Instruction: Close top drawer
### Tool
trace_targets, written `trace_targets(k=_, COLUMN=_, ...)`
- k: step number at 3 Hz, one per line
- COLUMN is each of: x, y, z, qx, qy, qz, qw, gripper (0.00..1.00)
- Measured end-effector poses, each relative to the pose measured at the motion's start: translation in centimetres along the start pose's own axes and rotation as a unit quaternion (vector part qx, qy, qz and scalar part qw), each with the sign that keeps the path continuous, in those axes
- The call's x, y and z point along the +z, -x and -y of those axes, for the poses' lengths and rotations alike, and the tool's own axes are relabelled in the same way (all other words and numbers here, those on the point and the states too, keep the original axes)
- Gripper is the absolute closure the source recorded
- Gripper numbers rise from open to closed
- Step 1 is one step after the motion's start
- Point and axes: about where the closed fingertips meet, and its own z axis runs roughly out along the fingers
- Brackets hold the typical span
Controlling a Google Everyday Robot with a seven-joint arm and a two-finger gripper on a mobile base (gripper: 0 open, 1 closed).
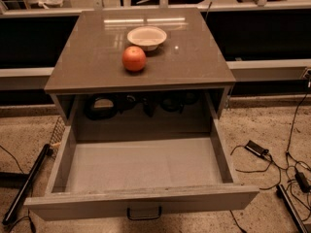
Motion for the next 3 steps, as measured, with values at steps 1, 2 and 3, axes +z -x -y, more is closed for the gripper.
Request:
trace_targets(k=1, x=4.3, y=3.5, z=-1.8, qx=-0.024, qy=-0.02, qz=-0.007, qw=0.9995, gripper=0.0)
trace_targets(k=2, x=8.3, y=4.3, z=-3.3, qx=-0.034, qy=-0.019, qz=-0.009, qw=0.9992, gripper=0.0)
trace_targets(k=3, x=8.4, y=4.1, z=-3.4, qx=-0.032, qy=-0.02, qz=-0.01, qw=0.9992, gripper=0.0)
